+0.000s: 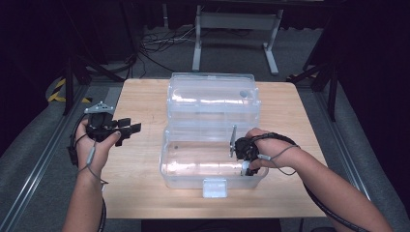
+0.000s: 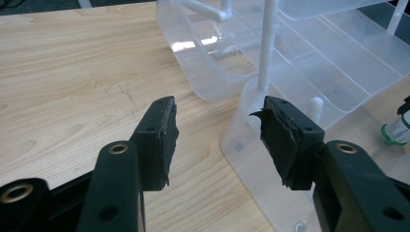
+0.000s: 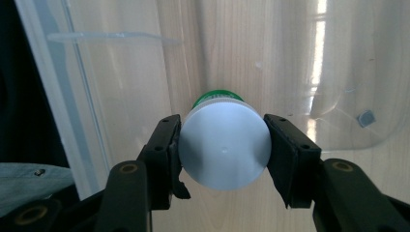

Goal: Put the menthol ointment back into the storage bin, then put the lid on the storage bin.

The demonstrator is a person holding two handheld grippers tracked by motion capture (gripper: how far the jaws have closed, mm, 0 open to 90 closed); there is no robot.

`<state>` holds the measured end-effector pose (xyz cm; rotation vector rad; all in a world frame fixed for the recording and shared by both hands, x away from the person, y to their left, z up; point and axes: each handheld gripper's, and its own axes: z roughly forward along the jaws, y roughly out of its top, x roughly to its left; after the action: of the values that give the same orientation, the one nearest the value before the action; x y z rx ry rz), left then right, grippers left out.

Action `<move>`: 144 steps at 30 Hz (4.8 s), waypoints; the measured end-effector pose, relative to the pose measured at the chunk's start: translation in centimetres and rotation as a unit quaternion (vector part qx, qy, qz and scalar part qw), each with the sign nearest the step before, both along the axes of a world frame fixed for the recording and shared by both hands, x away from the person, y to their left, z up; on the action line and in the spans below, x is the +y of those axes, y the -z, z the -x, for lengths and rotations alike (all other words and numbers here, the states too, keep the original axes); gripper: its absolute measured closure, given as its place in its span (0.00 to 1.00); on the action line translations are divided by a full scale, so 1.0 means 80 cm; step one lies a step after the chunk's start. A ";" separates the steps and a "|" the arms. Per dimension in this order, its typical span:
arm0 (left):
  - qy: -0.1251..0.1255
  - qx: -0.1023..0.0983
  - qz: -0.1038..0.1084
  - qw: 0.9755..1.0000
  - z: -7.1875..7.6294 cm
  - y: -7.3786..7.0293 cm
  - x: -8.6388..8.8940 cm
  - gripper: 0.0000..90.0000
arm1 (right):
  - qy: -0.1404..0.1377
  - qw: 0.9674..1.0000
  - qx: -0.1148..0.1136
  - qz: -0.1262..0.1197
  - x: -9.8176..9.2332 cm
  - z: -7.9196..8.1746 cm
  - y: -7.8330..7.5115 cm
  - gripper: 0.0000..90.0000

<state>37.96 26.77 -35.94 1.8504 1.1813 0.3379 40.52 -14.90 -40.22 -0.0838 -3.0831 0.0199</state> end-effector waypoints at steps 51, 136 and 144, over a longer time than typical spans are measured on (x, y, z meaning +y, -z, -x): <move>0.005 0.006 0.003 1.000 -0.008 0.004 -0.002 0.53 | -0.002 1.000 -0.011 -0.001 -0.004 0.003 -0.002 0.49; 0.280 0.075 -0.005 0.957 0.072 0.066 -0.110 0.83 | 0.122 0.943 -0.122 -0.285 0.027 -0.104 -0.133 0.91; 0.282 0.085 0.005 0.956 0.070 0.066 -0.108 0.85 | 0.117 0.944 -0.124 -0.284 0.023 -0.092 -0.136 0.93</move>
<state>32.34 18.09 -41.26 2.1419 0.7073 -0.1514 47.85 -13.02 -29.36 -0.4488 -3.1481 -0.9472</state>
